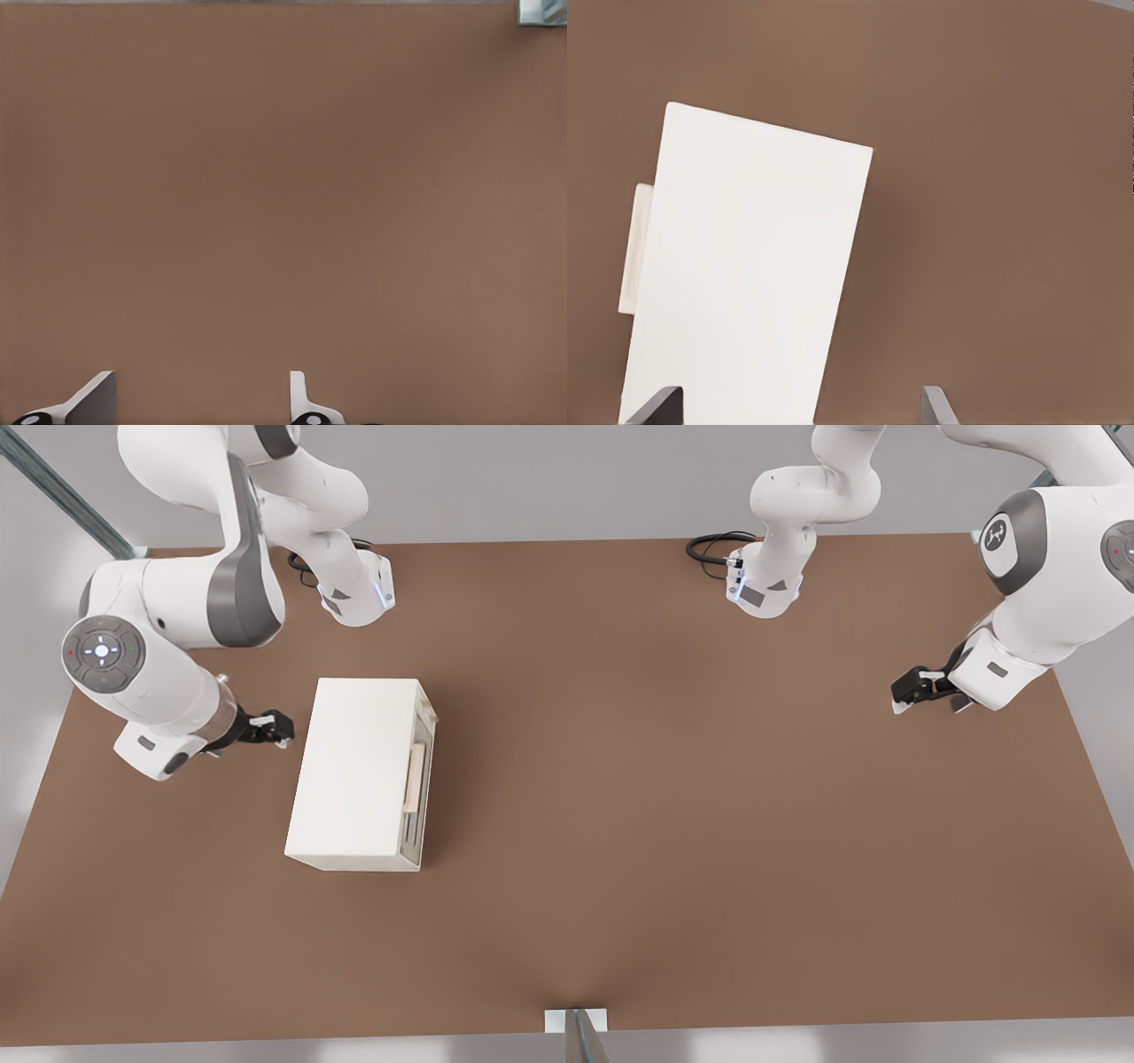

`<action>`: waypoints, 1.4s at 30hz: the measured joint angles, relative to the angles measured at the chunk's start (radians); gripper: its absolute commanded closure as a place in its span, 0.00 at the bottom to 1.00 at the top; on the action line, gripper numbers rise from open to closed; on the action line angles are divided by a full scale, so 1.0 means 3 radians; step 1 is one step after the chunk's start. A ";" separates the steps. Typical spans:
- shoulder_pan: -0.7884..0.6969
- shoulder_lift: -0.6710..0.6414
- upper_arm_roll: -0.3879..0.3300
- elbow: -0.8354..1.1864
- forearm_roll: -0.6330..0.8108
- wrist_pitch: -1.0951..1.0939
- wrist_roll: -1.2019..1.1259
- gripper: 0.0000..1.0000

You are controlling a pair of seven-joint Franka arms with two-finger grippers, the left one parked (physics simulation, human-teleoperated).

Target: Keep left arm still and open the oven door with right arm

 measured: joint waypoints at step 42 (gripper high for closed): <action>0.1837 0.1858 0.0005 0.0477 -0.1900 -0.0498 0.1874 1.00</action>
